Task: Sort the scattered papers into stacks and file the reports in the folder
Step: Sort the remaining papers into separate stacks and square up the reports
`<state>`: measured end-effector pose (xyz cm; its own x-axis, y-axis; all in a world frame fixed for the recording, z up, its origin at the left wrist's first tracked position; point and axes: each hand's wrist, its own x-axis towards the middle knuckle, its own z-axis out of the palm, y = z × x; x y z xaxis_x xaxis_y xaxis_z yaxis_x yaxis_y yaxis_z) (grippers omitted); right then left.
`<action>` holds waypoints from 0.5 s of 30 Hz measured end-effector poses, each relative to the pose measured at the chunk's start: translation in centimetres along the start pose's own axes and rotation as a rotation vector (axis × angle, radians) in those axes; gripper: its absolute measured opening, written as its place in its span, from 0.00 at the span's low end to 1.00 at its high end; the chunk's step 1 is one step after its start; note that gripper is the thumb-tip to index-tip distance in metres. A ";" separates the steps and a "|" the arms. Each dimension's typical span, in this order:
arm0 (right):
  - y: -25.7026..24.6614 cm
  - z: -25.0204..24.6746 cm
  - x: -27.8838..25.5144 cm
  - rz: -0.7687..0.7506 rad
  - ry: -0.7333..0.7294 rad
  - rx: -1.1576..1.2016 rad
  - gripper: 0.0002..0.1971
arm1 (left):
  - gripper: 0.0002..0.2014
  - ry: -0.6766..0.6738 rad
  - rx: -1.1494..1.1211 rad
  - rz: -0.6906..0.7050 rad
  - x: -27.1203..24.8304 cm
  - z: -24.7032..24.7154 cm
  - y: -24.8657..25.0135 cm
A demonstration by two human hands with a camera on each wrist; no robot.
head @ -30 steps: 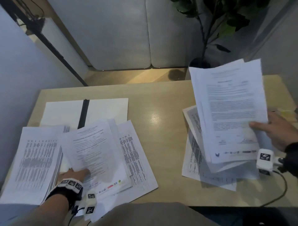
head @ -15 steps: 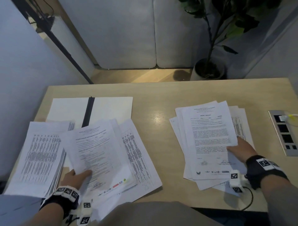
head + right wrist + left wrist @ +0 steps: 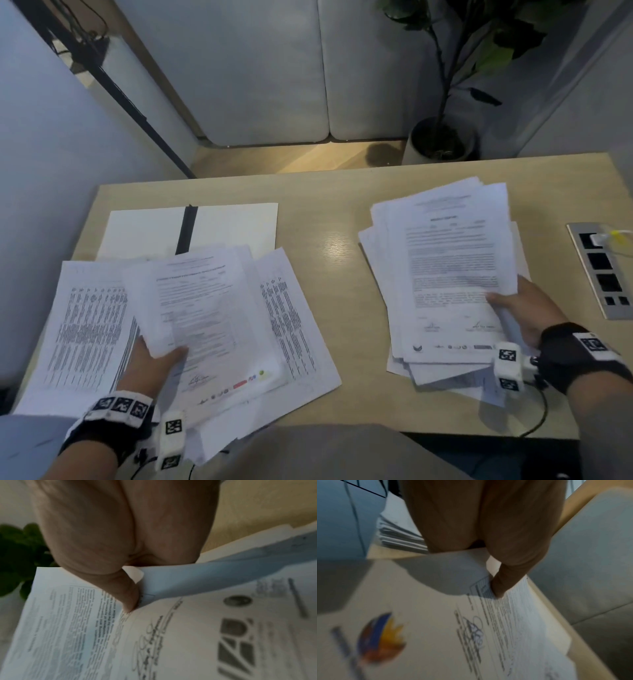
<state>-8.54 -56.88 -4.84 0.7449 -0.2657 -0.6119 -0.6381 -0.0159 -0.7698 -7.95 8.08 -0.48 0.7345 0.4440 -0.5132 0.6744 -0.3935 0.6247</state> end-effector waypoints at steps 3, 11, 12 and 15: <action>-0.3 -0.8 -0.2 -0.038 -0.085 0.172 0.27 | 0.15 -0.160 -0.183 -0.020 -0.5 -0.4 2.3; -5.5 6.2 -4.2 -0.009 -0.381 0.392 0.26 | 0.16 -0.424 -0.488 0.021 -4.1 2.9 10.2; -5.6 7.7 -4.2 -0.013 -0.399 0.350 0.26 | 0.15 -0.461 -0.511 0.030 -3.8 3.7 10.0; -6.1 12.4 -4.5 -0.007 -0.397 0.119 0.24 | 0.30 -0.506 -0.391 0.004 -2.3 6.3 8.3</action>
<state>-5.59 -43.61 0.39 0.7812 0.1265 -0.6113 -0.6232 0.1010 -0.7755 -3.57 -1.34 2.22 0.7463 -0.0292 -0.6649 0.6643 -0.0292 0.7469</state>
